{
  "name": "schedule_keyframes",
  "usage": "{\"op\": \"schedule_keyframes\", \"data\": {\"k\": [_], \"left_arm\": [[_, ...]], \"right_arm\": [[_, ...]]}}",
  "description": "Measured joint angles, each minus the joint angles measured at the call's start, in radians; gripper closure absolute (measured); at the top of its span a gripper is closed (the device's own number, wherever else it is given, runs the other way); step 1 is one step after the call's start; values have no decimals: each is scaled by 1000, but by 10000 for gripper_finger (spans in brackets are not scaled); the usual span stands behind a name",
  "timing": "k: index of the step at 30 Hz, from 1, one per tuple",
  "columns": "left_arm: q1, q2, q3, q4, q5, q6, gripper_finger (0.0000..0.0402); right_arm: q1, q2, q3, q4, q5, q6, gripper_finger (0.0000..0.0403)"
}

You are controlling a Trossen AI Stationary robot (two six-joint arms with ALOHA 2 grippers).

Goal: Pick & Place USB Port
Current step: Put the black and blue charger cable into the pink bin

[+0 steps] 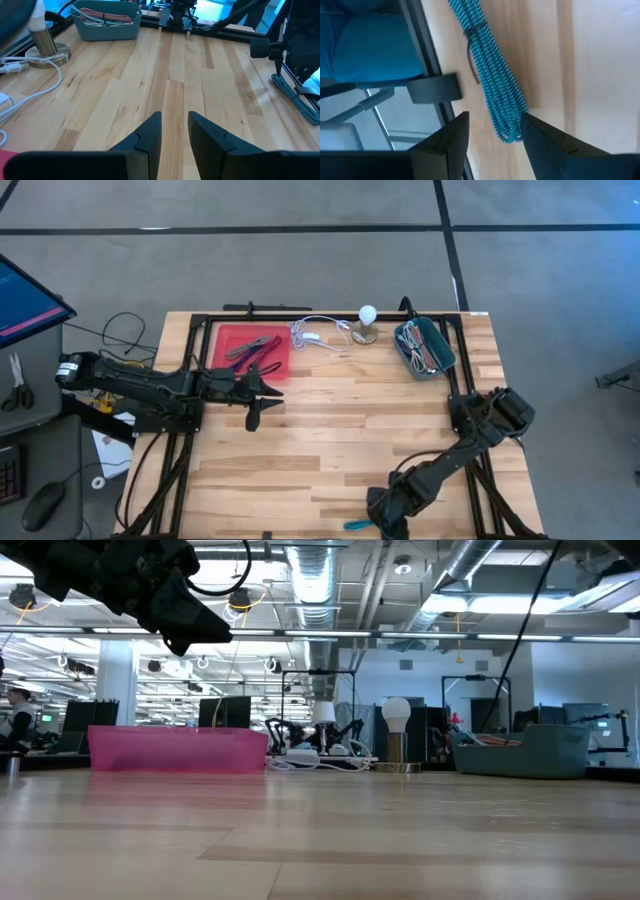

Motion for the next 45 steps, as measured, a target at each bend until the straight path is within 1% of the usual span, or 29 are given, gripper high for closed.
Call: {"op": "schedule_keyframes", "data": {"k": [6, 10, 16, 23, 28, 37, 41, 45], "left_arm": [[0, 0, 0, 0, 0, 0, 307], [0, 0, 0, 0, 0, 0, 307], [0, 0, 0, 0, 0, 0, 307], [0, 0, 0, 0, 0, 0, 307], [0, 0, 0, 0, 0, 0, 307], [0, 0, 0, 0, 0, 0, 307], [0, 0, 0, 0, 0, 0, 307], [0, 0, 0, 0, 0, 0, 307]], "right_arm": [[6, 0, 0, 1, 9, 0, 242], [7, 0, 0, 1, 58, -8, 254], [6, -1, 0, 0, 85, -16, 270], [6, 5, -8, 15, 100, -18, 277], [13, 16, -44, 48, 92, -18, 277], [19, 16, -48, 62, 84, -17, 281], [21, 16, -48, 79, 78, -18, 292], [26, 16, -48, 96, 71, -32, 315]]}}
